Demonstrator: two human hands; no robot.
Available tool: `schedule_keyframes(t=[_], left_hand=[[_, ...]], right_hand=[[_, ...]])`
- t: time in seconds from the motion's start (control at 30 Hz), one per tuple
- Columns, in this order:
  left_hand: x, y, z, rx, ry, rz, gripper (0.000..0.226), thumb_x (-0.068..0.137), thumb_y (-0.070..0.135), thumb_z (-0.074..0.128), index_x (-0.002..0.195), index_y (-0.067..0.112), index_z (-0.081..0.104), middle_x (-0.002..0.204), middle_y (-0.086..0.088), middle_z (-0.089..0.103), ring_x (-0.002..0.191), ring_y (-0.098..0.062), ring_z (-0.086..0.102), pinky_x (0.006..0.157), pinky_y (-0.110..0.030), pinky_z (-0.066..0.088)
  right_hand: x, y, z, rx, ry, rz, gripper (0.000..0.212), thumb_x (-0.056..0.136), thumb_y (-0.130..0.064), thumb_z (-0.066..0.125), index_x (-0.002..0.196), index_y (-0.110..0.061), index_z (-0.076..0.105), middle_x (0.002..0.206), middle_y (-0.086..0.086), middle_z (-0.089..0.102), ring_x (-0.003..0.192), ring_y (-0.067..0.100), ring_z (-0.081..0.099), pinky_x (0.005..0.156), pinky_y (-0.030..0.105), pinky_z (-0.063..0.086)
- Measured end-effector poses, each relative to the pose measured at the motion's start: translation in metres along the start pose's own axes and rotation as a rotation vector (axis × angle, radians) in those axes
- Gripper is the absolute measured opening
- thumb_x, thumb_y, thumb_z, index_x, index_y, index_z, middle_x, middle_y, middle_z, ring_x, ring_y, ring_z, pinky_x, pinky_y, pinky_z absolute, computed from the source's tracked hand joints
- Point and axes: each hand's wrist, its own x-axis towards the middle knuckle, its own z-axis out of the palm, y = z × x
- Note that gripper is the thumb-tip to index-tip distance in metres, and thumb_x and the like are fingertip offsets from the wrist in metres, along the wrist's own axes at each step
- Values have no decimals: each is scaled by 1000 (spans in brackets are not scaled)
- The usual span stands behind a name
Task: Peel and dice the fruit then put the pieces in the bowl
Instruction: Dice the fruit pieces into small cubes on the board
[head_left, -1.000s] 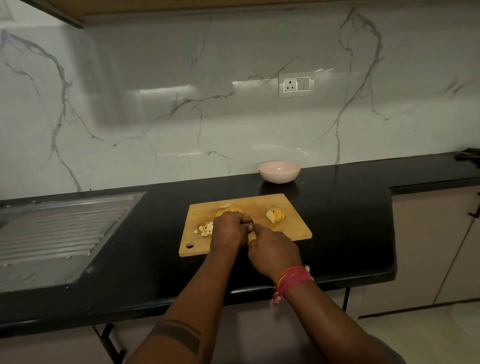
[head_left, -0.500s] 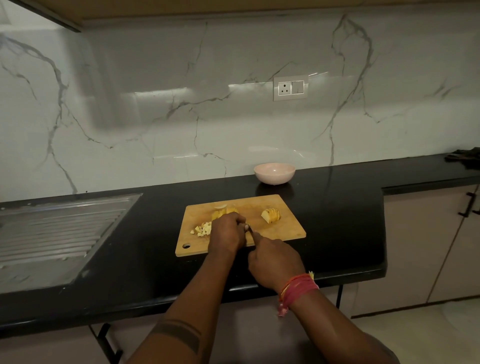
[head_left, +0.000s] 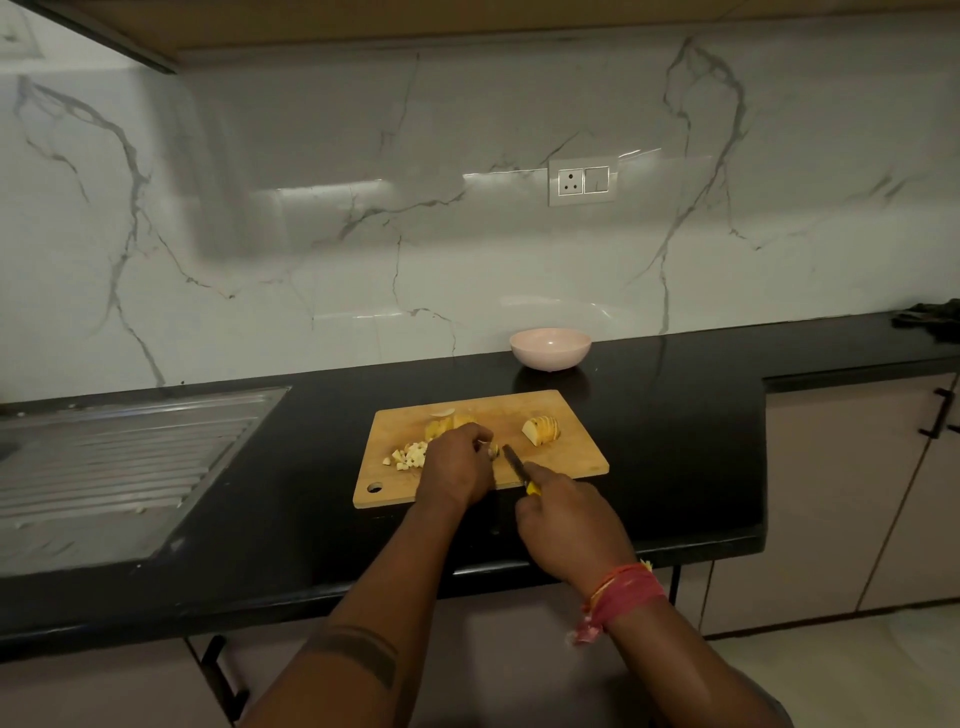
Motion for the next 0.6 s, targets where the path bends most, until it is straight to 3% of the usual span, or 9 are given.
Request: schedule_keyframes(t=[0.17,0.27,0.33,0.4,0.5,0.6], left_hand=[[3,9,8,48,-46,-25,54,86,47,76,131,21,63,124,-4,65,107,-20,65,93,-35,54],[10,13,10,72,-21,-37,40,88,38,76,123,20,69,121,-4,68,105,-20,66,92,-37,55],[12,11,10,69,-8,-34,28,92,26,72,119,20,72,119,-3,71,105,-18,67,93,-35,54],[14,7,9,42,-16,-17,24,93,21,71,117,20,73,116,1,73,105,-15,66,90,-27,51],[18,1,1,-62,-27,-28,17,90,21,76,106,23,72,101,7,71,98,-8,64,73,-12,41],[23,-2,-3,-53,-65,-4,14,90,21,77,104,23,75,105,7,73,100,-8,64,80,-15,41]], right_hand=[[11,-1,-3,54,35,31,56,98,-28,46,151,-45,38,80,-7,61,68,10,60,55,26,44],[19,-3,0,21,15,60,56,98,-32,44,152,-47,34,87,-5,64,73,11,61,65,31,55],[23,-3,0,13,8,70,56,99,-33,44,152,-46,34,89,-4,64,75,12,62,69,33,57],[25,-1,0,24,11,60,55,99,-32,44,152,-47,35,84,-5,63,72,10,61,62,30,53],[28,1,0,22,39,49,56,100,-31,43,151,-51,32,80,-7,60,68,10,59,55,28,47],[31,0,3,-17,54,56,57,100,-32,42,152,-49,30,76,-8,56,66,7,55,52,26,42]])
